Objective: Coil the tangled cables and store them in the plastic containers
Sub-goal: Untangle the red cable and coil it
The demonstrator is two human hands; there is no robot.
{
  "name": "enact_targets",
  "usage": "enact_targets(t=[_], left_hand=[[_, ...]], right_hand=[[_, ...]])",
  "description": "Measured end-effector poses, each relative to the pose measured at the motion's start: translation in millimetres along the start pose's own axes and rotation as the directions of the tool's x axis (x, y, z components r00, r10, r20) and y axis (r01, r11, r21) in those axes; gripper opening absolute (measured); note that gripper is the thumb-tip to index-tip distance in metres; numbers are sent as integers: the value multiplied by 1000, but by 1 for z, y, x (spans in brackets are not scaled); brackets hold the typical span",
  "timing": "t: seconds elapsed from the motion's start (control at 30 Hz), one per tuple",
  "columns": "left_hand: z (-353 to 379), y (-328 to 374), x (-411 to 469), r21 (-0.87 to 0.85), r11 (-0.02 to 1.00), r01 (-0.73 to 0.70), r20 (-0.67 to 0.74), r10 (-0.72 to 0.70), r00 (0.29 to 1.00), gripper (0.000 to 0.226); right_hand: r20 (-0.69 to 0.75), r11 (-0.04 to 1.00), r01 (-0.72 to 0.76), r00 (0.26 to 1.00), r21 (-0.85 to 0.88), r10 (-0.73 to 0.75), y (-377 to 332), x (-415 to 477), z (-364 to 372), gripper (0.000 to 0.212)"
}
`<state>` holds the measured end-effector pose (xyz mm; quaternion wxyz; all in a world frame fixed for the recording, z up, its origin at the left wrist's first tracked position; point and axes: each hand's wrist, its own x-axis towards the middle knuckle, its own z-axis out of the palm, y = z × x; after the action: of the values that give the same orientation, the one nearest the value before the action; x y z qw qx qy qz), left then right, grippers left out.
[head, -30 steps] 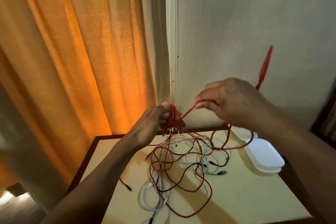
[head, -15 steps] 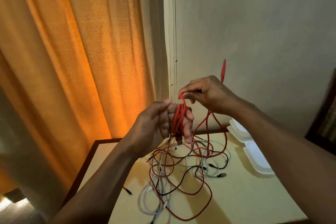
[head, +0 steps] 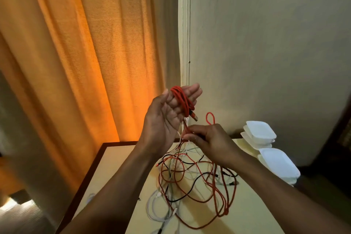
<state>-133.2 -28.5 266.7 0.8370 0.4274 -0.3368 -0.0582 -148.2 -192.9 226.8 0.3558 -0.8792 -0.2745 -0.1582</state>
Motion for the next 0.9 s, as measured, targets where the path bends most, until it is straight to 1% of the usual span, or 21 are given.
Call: enact_targets(t=[0.07,0.13,0.17,0.23,0.27,0.3,0.33,0.4,0.43,0.5,0.53,0.6,0.67,0.7,0.73,0.8,0.83,0.9], left_hand=[[-9,-6,3,193,981,20,-54,-9,998,59],[-18,-10,2,401,911,97,-115,-55,992,60],[-23,-11,0,526,841,128,-138,-64,988,61],[-38,-13,-7,761,628,164,-163,-60,985,60],[-46,-13,-10,814,547,196,-174,-92,980,62],[-52,-14,-14,823,513,245,-189,-159,969,67],[-55,-15,-18,806,509,302,-197,-251,948,73],[-54,-15,-27,714,574,401,-151,-433,888,79],[-51,-15,-31,657,618,432,-105,-492,864,80],[-40,-15,-38,540,714,446,-3,-528,849,80],[-35,-16,-41,470,765,440,44,-518,854,80],[-20,-16,-43,326,857,399,114,-455,883,76],[-5,-17,-43,193,919,344,142,-373,917,70],[0,-17,-42,117,939,323,142,-338,930,68],[4,-16,-41,41,954,298,136,-300,944,67],[9,-16,-38,-75,971,229,109,-220,969,65],[11,-15,-37,-114,975,191,88,-182,979,63],[12,-14,-36,-176,977,118,27,-115,993,59]], right_hand=[[21,993,-3,1000,-120,5,-3,-5,0,24],[76,942,17,997,-336,9,-6,-10,-5,27],[95,902,17,995,-431,27,-7,-12,-10,28],[107,819,15,993,-574,57,-11,-15,-30,31],[109,779,32,993,-626,47,-13,-15,-42,33],[110,755,50,993,-654,30,-14,-13,-54,34],[98,759,62,995,-648,2,-15,-11,-66,37],[45,802,112,993,-587,-105,-13,-4,-85,49],[20,819,133,989,-558,-148,-7,0,-91,51],[-5,857,151,984,-493,-176,4,11,-95,44],[-22,880,137,986,-456,-165,10,16,-94,40],[-72,935,75,992,-347,-106,17,21,-86,39],[-66,967,37,996,-252,-55,19,20,-67,33],[-48,980,30,998,-199,-41,21,17,-55,24],[-31,989,9,999,-145,-14,23,14,-43,20],[-19,993,-91,996,-68,90,23,5,-18,34],[-30,991,-122,992,-58,121,26,0,-6,36],[-35,990,-137,990,-39,135,25,-11,15,34]])
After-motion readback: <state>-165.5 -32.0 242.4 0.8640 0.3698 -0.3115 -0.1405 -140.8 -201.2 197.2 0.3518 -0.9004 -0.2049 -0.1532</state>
